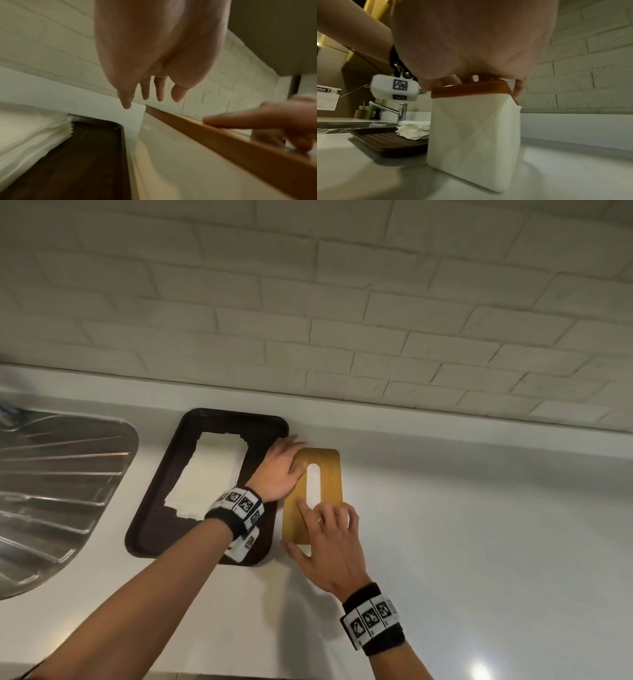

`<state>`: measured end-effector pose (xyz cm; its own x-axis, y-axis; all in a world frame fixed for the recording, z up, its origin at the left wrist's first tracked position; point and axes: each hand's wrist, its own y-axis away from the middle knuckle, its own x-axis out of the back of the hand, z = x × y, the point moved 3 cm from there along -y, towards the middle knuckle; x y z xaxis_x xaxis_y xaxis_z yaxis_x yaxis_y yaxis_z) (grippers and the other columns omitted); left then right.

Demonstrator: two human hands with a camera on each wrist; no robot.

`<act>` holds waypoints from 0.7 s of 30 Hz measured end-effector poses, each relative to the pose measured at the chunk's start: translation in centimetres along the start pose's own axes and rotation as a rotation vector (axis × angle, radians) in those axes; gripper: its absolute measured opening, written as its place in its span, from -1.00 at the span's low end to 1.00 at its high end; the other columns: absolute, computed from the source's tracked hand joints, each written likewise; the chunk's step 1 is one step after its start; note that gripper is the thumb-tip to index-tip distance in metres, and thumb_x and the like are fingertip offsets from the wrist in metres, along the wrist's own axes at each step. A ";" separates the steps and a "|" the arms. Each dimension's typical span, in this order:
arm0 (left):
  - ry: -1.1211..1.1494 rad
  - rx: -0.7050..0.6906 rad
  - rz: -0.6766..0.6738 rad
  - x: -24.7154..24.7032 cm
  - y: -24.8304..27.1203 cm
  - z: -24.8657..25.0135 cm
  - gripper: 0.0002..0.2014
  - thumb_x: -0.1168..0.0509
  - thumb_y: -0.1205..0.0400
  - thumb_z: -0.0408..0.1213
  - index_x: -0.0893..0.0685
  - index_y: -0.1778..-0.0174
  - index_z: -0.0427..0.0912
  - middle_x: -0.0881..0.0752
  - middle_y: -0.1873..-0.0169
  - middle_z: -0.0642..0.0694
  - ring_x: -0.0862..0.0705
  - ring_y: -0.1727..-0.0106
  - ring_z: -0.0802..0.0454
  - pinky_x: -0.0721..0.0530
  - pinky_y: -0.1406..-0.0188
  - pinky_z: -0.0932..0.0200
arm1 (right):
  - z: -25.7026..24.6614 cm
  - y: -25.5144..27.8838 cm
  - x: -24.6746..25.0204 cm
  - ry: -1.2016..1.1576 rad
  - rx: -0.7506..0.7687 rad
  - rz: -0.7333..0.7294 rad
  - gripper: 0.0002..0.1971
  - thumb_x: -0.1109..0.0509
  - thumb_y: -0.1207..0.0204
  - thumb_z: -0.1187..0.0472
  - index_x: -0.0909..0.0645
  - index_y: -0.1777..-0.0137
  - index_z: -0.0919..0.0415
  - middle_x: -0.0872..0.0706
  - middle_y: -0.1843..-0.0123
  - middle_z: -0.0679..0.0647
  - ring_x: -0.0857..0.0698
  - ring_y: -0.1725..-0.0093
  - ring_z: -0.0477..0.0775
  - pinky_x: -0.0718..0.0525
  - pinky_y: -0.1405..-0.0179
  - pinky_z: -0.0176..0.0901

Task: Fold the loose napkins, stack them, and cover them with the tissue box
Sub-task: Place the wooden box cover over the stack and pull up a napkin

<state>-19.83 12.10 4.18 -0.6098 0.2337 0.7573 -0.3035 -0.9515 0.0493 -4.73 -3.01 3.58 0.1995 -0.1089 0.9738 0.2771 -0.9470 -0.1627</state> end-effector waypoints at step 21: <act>-0.587 -0.078 -0.260 -3.9 -7.3 3.2 -0.25 0.12 -0.83 0.39 -0.46 -0.63 -0.17 -0.71 -0.44 -0.26 -0.73 -0.33 -0.27 -0.59 -0.14 -0.09 | -0.4 -1.2 -1.4 -0.087 -0.164 -0.145 -0.07 0.11 -0.61 -0.71 0.24 -0.90 -0.39 0.36 -0.93 0.31 0.48 -0.88 0.32 0.27 -0.89 0.40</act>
<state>-12.87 17.53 3.01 -0.0142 0.2853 0.9583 -0.4527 -0.8564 0.2482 -5.70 -1.82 2.45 0.2508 0.0517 0.9667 0.1541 -0.9880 0.0129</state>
